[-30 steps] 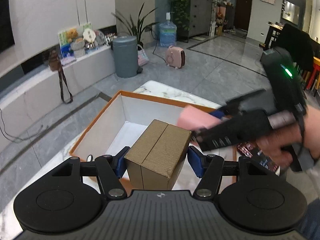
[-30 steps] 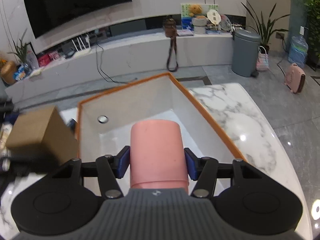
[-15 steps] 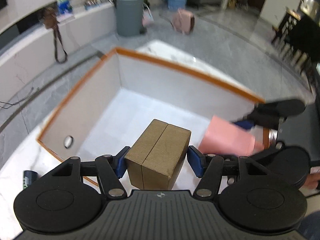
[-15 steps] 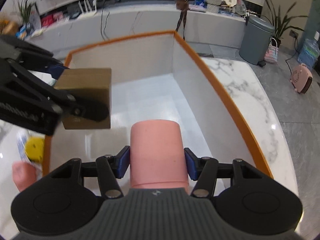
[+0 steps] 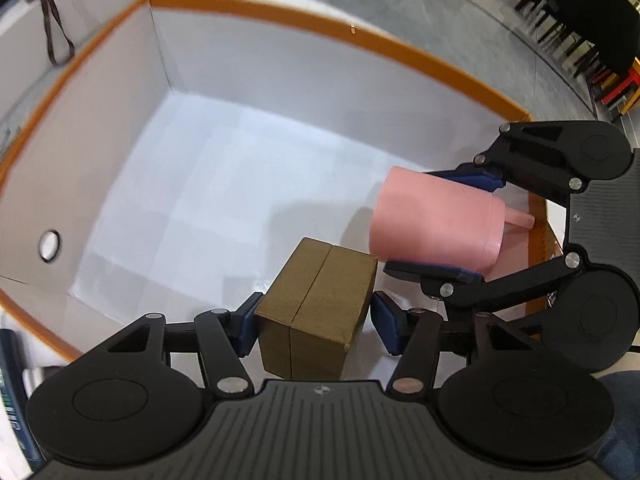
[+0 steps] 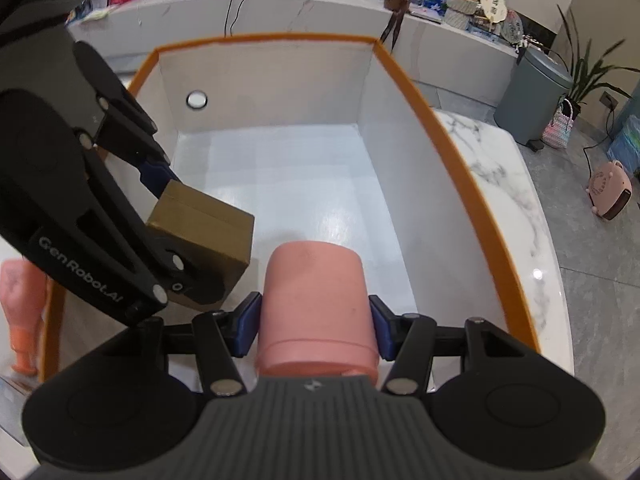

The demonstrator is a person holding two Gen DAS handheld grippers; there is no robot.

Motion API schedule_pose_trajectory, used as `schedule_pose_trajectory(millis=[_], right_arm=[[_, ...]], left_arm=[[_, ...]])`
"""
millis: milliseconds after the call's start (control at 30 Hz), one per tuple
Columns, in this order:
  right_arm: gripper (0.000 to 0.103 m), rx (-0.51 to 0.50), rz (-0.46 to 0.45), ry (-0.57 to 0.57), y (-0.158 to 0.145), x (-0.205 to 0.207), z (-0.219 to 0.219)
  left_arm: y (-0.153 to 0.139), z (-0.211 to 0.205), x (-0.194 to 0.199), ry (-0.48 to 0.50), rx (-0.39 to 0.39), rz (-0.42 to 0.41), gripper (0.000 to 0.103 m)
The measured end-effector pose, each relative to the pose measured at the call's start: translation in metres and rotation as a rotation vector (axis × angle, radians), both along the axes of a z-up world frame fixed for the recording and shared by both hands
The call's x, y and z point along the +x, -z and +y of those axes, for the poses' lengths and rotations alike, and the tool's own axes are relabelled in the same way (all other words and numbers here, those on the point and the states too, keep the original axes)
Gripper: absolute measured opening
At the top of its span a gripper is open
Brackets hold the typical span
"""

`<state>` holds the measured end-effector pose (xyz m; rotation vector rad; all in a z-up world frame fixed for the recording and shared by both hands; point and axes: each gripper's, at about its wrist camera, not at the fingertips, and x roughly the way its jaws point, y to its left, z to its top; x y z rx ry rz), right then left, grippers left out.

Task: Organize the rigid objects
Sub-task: 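Lower both held items into the orange box and open both tools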

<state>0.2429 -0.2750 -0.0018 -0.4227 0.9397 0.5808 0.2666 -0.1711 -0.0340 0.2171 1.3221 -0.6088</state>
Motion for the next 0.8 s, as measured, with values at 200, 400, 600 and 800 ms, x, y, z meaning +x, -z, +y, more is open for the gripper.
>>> schedule_pose_trajectory(millis=[200, 400, 600, 800], right_arm=[[0.057, -0.040, 0.027, -0.048, 0.009, -0.002, 0.006], [0.057, -0.059, 0.041, -0.096, 0.012, -0.006, 0.010], [0.064, -0.078, 0.022, -0.092, 0.009, -0.009, 0.012], [0.068, -0.065, 0.007, -0.093, -0.001, -0.014, 0.011]], left_arm=[[0.017, -0.005, -0.001, 0.055, -0.029, 0.126, 0.055], [0.018, 0.000, -0.008, 0.094, -0.028, 0.144, 0.053], [0.006, 0.001, -0.010, 0.103, -0.019, 0.124, 0.055], [-0.009, 0.004, -0.016, 0.114, -0.020, 0.107, 0.055]])
